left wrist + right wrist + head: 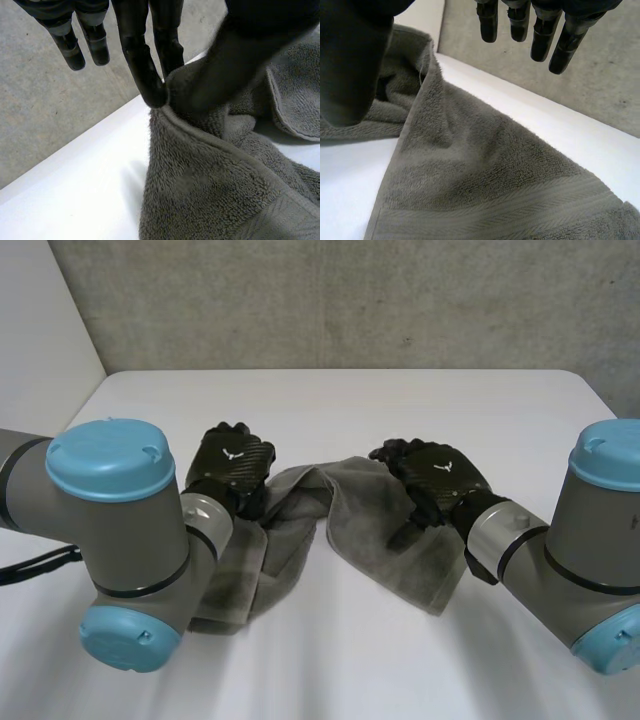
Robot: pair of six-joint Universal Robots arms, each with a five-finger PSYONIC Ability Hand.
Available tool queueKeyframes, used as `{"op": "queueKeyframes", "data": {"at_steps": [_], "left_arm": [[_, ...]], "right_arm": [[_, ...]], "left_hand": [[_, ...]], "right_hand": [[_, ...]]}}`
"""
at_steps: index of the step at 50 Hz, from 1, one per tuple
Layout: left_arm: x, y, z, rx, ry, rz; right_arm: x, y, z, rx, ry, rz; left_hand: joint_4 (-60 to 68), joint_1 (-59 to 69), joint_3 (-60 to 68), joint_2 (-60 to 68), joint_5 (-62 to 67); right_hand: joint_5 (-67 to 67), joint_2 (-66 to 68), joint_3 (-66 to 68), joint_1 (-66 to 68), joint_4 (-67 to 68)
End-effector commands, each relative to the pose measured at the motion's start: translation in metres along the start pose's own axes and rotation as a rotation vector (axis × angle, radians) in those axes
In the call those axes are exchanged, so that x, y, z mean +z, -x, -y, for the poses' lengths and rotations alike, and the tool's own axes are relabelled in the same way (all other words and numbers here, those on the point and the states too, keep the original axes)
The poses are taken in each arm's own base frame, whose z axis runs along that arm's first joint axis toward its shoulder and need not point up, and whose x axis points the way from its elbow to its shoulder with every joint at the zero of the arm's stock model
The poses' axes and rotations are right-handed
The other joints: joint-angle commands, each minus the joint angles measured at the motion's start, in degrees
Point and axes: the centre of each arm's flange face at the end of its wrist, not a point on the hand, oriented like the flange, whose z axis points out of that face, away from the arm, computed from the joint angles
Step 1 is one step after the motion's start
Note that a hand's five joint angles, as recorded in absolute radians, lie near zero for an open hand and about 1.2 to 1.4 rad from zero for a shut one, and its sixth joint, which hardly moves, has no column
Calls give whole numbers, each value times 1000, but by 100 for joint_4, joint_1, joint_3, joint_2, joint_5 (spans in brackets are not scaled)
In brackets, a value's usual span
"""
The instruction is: Fold the towel.
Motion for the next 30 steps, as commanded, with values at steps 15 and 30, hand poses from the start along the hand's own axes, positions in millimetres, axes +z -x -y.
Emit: {"op": "queueKeyframes", "data": {"at_steps": [15, 30], "left_arm": [[-43, 5, 0, 1, 42, -7], [-49, 7, -7, 2, 65, 3]], "right_arm": [[-31, 5, -42, -88, 173, -2], [-34, 6, -60, -144, 202, 4]], "left_hand": [[-269, -4384, -227, -4385, -4476], [-269, -4418, -227, -4418, -4509]], "right_hand": [[111, 358, 30, 360, -267], [1219, 1466, 30, 1468, -267]]}}
